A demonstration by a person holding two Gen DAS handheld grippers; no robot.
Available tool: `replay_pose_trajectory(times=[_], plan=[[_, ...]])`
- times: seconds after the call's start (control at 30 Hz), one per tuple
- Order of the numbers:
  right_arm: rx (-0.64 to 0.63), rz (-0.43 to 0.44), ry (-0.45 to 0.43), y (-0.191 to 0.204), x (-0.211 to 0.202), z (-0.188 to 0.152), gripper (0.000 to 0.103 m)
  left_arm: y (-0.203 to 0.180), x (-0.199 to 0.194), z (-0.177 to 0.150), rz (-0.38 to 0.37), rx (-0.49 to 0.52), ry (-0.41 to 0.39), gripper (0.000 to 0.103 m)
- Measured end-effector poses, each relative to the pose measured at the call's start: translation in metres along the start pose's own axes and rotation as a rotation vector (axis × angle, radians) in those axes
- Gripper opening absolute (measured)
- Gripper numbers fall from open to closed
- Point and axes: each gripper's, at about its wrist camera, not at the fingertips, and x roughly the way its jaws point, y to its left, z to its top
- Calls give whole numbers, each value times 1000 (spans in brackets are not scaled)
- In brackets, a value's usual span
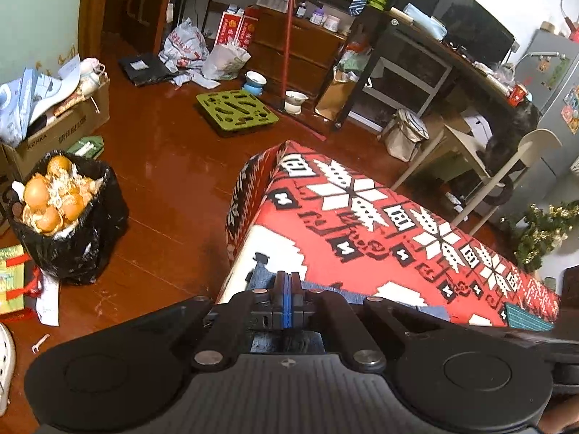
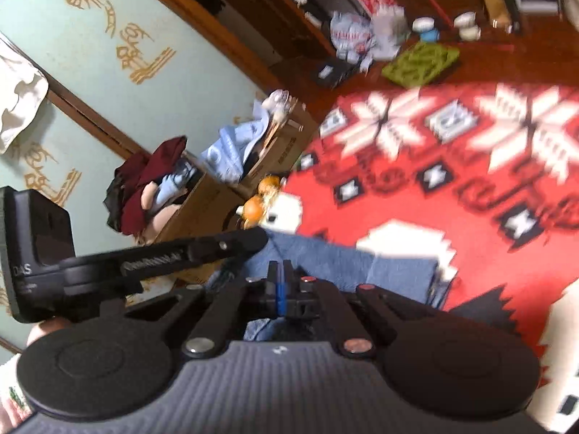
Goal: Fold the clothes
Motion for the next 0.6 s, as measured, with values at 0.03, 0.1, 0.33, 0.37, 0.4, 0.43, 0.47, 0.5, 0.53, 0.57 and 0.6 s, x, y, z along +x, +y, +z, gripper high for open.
replay_pose_trajectory(times=[0.03, 0.1, 0.33, 0.37, 0.4, 0.43, 0.47, 0.5, 0.53, 0.57, 0.6], plan=[[-24, -12, -16, 5, -7, 3, 3, 0, -4, 1, -8, 1, -11, 0], [-43, 9, -34, 11, -21, 8, 3, -1, -15, 0, -41, 1, -33, 0], [-134, 18, 44, 31, -48, -10, 3, -9, -54, -27, -62, 80, 32, 0], [-139, 18, 57, 32, -47, -15, 3, -9, -56, -32, -61, 85, 42, 0], [-144, 19, 70, 33, -47, -21, 3, -10, -57, -37, -60, 92, 54, 0], [-145, 12, 82, 33, -45, -28, 3, -11, -56, -41, -55, 102, 65, 0], [-144, -1, 89, 33, -42, -33, 3, -11, -54, -45, -44, 112, 73, 0], [-142, -12, 86, 32, -41, -36, 2, -10, -51, -48, -33, 118, 78, 0], [-140, -22, 82, 30, -40, -38, 0, -9, -48, -51, -30, 122, 79, 0], [-138, -33, 78, 29, -38, -41, 0, -8, -46, -53, -28, 122, 79, 1], [-135, -42, 67, 28, -39, -40, 0, -7, -46, -53, -28, 116, 75, 1]])
